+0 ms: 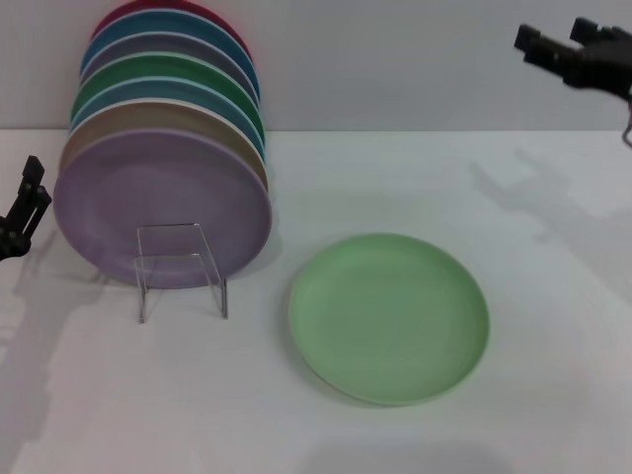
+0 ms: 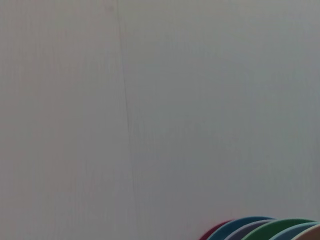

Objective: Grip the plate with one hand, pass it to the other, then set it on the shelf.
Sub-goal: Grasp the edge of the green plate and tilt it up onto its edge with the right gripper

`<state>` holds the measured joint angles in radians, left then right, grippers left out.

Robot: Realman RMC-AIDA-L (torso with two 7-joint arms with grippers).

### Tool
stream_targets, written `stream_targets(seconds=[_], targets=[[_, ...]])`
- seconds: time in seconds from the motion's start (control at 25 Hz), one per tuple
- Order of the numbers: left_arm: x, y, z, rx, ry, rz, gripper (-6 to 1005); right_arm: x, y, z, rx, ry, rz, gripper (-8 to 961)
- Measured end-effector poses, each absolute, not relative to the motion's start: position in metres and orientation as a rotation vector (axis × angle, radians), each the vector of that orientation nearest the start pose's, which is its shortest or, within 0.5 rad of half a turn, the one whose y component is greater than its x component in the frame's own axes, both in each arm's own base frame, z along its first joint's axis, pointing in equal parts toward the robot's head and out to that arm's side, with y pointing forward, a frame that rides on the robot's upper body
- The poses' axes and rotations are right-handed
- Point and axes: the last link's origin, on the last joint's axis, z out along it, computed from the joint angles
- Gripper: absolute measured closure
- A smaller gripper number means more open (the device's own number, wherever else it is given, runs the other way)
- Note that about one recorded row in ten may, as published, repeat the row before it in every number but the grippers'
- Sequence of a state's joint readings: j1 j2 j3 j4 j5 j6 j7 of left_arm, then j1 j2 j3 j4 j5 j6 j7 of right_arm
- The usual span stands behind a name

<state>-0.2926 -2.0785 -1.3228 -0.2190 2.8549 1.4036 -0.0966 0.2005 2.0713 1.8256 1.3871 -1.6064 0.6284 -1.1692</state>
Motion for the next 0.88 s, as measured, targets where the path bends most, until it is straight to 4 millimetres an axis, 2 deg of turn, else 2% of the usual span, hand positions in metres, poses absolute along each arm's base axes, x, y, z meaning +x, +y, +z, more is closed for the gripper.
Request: stream_targets(seconds=[0.16,0.28,0.44,0.68,0.88], targets=[[-0.324,0.294,0.015,-1.543,-0.276,-0.777,186,0.194,0.383,0.095,-1.989,0.915,0.574,142],[-0.323,0.295,0.015,-1.542,-0.271,-0.779,186,0.199,0.383,0.093,-2.045,1.108,0.366,144],[-0.322,0.296,0.016,-1.543,-0.267,-0.779,186,0.206,0.378,0.09,-2.126,1.307,0.194,149],[-0.322,0.296,0.015,-1.543,-0.266,-0.78,186,0.213,0.379,0.08,-2.179,1.386,-0.016,151],[-0.322,0.296,0.015,-1.544,-0.267,-0.781,186,0.217,0.383,0.056,-2.237,1.431,-0.105,151]])
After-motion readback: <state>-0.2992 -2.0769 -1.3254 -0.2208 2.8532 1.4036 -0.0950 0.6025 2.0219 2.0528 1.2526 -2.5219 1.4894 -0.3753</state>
